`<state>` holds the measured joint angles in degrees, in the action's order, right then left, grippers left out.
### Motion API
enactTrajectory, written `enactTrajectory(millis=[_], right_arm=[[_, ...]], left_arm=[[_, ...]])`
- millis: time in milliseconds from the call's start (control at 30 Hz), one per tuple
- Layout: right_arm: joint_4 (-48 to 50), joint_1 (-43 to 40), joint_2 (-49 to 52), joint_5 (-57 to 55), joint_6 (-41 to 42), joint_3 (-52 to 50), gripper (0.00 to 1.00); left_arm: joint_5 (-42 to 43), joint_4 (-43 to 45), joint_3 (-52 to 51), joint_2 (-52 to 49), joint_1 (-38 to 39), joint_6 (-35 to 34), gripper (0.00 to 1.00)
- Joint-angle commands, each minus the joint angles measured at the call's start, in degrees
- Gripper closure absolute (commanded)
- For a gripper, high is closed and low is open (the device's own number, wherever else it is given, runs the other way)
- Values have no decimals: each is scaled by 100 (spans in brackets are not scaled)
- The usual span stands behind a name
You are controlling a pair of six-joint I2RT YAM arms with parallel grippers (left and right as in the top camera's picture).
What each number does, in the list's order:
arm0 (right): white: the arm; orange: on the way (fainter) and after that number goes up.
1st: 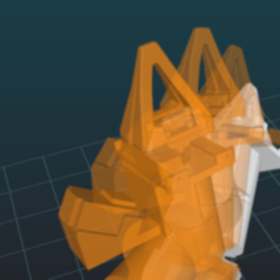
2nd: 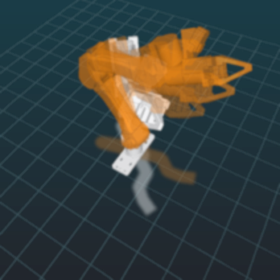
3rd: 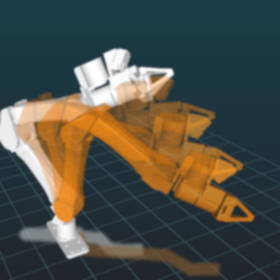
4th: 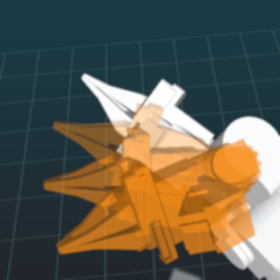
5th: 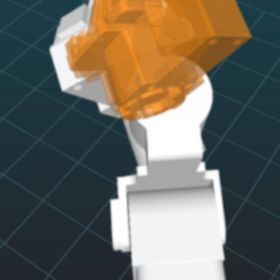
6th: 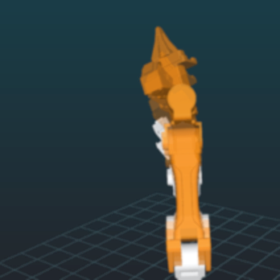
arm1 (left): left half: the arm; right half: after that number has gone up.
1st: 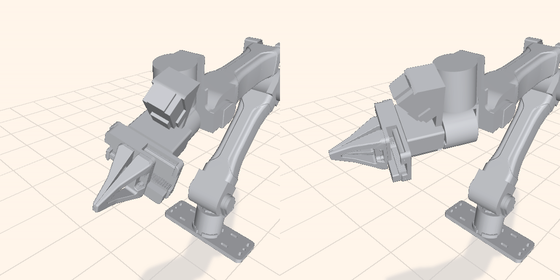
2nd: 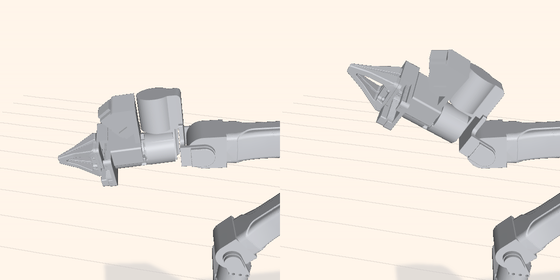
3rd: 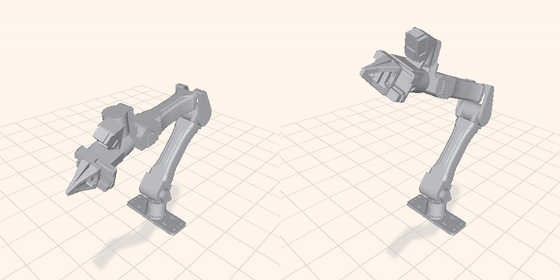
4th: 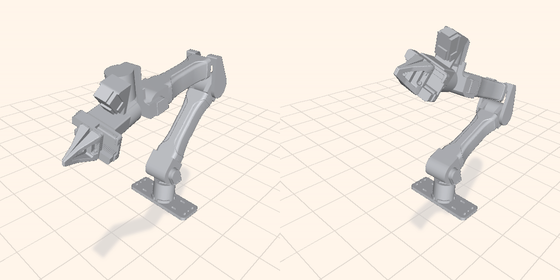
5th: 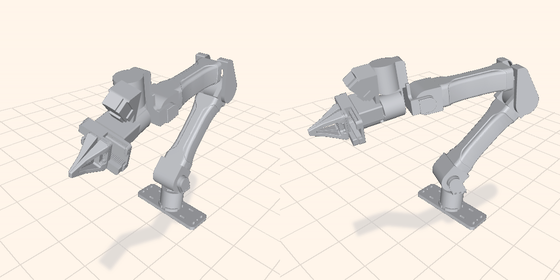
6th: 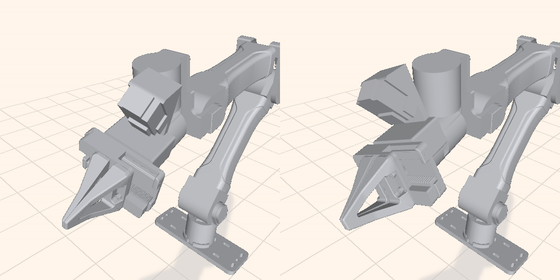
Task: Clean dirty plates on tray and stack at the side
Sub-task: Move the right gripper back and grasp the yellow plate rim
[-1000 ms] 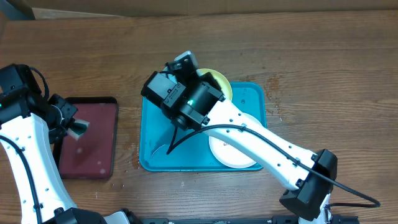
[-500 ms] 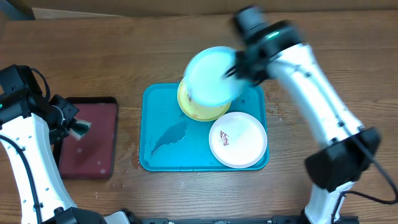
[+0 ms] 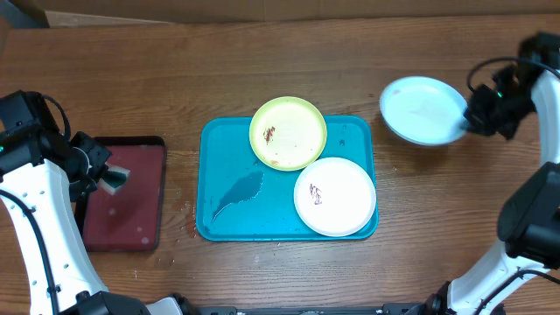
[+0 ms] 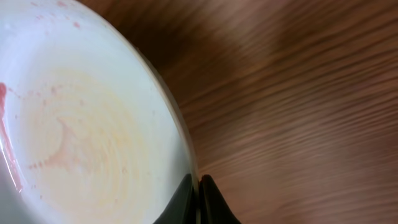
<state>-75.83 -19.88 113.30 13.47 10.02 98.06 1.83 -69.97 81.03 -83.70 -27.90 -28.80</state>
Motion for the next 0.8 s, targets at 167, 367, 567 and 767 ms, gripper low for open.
enactTrajectory(millis=[167,367,567,767], right_arm=[[1279,-264,-256,17,-59,-1141,96],[1641,-13,-249,-146,203,-1257,81],[1635,269,-249,-96,203,-1257,45],[1908,1274,-249,828,-293,-1257,43]], left_arm=[[76,44,0,-31,-57,11,96],[72,63,0,-31,-57,13,96],[76,92,0,-31,-57,9,96],[81,103,0,-31,-57,9,96]])
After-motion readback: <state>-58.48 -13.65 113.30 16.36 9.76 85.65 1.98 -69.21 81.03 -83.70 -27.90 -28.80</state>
